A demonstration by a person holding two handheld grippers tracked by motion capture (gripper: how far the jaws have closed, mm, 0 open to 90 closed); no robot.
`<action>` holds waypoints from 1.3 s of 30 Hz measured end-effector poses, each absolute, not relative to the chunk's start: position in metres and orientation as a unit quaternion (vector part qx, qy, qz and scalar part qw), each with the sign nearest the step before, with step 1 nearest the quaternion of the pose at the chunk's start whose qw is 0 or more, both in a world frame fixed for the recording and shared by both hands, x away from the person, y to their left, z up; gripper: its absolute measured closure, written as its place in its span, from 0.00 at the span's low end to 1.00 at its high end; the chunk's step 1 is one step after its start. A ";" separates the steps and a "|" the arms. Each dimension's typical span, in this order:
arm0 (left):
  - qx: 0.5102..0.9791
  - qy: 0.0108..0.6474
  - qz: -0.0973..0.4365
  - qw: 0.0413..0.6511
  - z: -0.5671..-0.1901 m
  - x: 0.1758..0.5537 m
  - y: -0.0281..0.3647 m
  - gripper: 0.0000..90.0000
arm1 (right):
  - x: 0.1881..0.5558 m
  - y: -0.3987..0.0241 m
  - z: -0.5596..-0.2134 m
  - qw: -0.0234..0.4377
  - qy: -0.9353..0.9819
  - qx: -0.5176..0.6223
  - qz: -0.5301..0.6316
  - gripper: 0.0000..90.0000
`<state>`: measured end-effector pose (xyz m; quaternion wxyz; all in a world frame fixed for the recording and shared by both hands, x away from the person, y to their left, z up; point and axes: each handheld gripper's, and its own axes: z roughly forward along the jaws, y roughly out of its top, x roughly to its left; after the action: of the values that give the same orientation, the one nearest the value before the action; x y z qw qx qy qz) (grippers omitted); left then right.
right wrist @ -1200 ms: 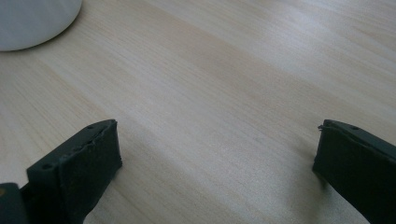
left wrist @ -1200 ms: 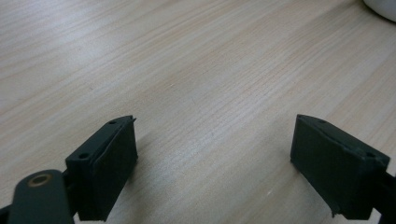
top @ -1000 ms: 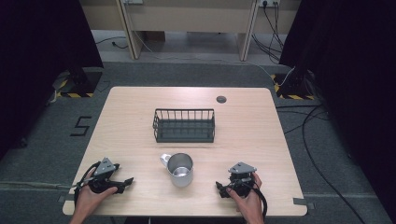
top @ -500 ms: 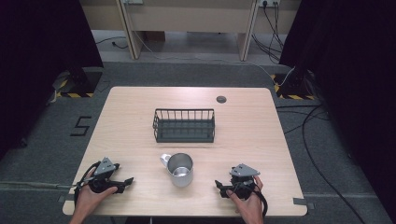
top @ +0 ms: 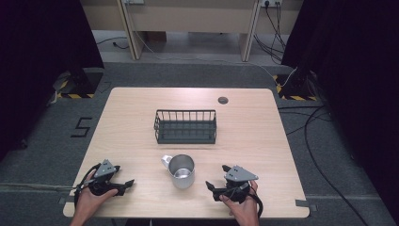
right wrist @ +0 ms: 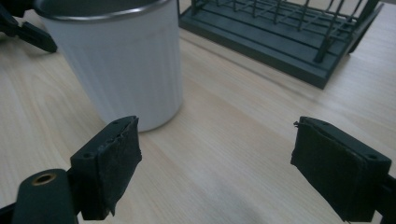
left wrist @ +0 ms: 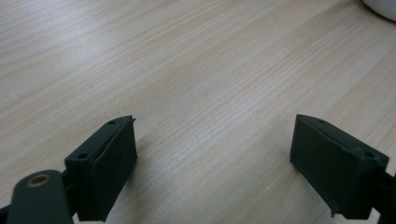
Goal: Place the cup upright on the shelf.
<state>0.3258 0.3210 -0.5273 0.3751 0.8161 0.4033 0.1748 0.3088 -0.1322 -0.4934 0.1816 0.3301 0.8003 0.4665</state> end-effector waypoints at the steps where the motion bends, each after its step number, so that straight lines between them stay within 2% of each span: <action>1: 0.816 0.403 0.175 0.375 -0.527 0.326 0.321 0.15 | 0.308 -0.131 -0.492 0.181 0.800 0.327 0.469 0.17; 20: 0.816 0.404 0.175 0.375 -0.527 0.326 0.321 0.15 | 0.304 -0.103 -0.476 0.168 0.787 0.278 0.525 0.17; 39: 0.816 0.404 0.175 0.376 -0.527 0.326 0.321 0.15 | 0.314 -0.073 -0.477 0.158 0.779 0.260 0.548 0.17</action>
<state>0.3258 0.3210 -0.5274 0.3756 0.8159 0.4035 0.1746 0.3144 -0.0732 -0.4773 0.1583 0.2597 0.7789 0.5485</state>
